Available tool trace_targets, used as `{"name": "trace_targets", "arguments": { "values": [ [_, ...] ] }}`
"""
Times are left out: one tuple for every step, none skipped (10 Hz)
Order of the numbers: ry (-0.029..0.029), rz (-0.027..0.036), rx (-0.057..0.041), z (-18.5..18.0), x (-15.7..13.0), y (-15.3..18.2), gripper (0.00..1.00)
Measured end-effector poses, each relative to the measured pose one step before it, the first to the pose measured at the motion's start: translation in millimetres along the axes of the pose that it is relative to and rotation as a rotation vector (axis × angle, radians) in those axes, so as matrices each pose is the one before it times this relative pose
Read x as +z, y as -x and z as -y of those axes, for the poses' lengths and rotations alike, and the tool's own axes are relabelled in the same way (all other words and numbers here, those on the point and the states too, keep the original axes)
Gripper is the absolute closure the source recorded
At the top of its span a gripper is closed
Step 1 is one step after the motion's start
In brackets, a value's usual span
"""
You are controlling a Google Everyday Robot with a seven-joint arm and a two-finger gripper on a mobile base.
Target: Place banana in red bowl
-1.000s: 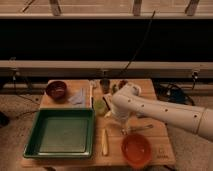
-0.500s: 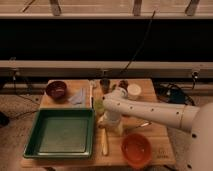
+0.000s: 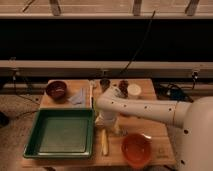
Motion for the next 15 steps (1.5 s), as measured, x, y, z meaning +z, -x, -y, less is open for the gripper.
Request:
{"name": "trace_targets", "arguments": {
  "values": [
    [0.00807,-0.00918,-0.00629,-0.93,-6.31,0.38,0.2],
    [0.00939,-0.00838,-0.0049,-1.75,-8.91,0.16,0.2],
    [0.00528,-0.00478,-0.00393,-1.3,-4.54,0.13,0.2],
    [0.00527,-0.00494,-0.00643,-2.02,-4.16,1.14,0.2],
    [0.00492,0.00068,-0.00311,-1.44,-0.4,1.63,0.2],
    [0.00484,0.00512,-0.00387,-1.07,1.82,3.13,0.2],
    [0.00331,0.00922,-0.00206,-0.56,4.46,3.93,0.2],
    [0.00168,0.00796,-0.00131,0.73,3.12,3.5,0.2],
    [0.00168,0.01174,-0.00251,0.85,3.39,5.36,0.2],
    [-0.00361,0.00765,-0.00465,2.76,2.59,4.47,0.2],
    [-0.00458,0.00486,-0.00444,3.02,1.14,2.75,0.2],
    [-0.00441,0.00579,-0.00497,3.03,1.67,2.82,0.2],
    [-0.00211,0.00422,-0.00412,2.1,1.41,2.07,0.21],
    [-0.00244,0.00608,-0.00563,2.71,2.38,2.8,0.3],
    [-0.00183,0.00478,-0.00448,2.19,2.24,2.13,0.4]
  ]
}}
